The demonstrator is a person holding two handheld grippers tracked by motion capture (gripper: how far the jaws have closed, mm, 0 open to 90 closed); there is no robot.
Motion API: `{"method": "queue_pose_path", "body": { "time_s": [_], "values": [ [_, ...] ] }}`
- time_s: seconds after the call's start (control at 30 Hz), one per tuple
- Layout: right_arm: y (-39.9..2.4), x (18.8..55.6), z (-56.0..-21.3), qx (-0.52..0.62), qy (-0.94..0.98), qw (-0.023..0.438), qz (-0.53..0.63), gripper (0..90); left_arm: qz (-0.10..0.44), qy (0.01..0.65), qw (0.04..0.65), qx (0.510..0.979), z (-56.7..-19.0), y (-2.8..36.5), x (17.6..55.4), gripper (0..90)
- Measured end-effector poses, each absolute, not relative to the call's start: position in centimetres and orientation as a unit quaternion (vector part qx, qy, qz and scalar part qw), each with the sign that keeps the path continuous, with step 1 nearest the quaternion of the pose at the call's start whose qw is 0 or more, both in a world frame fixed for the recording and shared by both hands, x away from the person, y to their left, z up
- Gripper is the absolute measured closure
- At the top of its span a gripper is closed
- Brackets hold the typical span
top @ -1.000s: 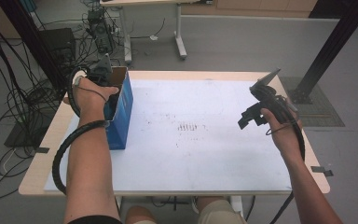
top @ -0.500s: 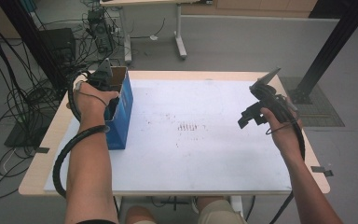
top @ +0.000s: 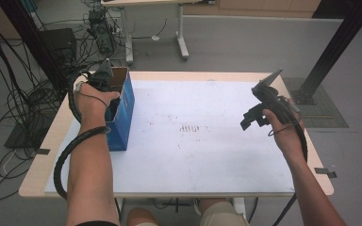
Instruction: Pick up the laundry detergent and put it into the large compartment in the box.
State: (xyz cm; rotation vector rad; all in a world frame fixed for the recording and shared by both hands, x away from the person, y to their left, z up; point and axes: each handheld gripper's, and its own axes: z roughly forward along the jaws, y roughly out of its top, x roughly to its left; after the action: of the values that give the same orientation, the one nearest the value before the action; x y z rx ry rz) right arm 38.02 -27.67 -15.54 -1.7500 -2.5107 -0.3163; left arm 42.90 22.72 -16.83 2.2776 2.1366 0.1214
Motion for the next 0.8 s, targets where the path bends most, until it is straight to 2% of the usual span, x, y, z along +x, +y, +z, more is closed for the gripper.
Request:
{"method": "queue_pose_path", "body": {
  "time_s": [0.8],
  "values": [
    [-27.71,38.00,-15.23,-0.568,-0.816,0.028,-0.103,5.0,0.037,0.684,0.008,0.728,-16.83,22.77,42.95,37.7]
  ]
}}
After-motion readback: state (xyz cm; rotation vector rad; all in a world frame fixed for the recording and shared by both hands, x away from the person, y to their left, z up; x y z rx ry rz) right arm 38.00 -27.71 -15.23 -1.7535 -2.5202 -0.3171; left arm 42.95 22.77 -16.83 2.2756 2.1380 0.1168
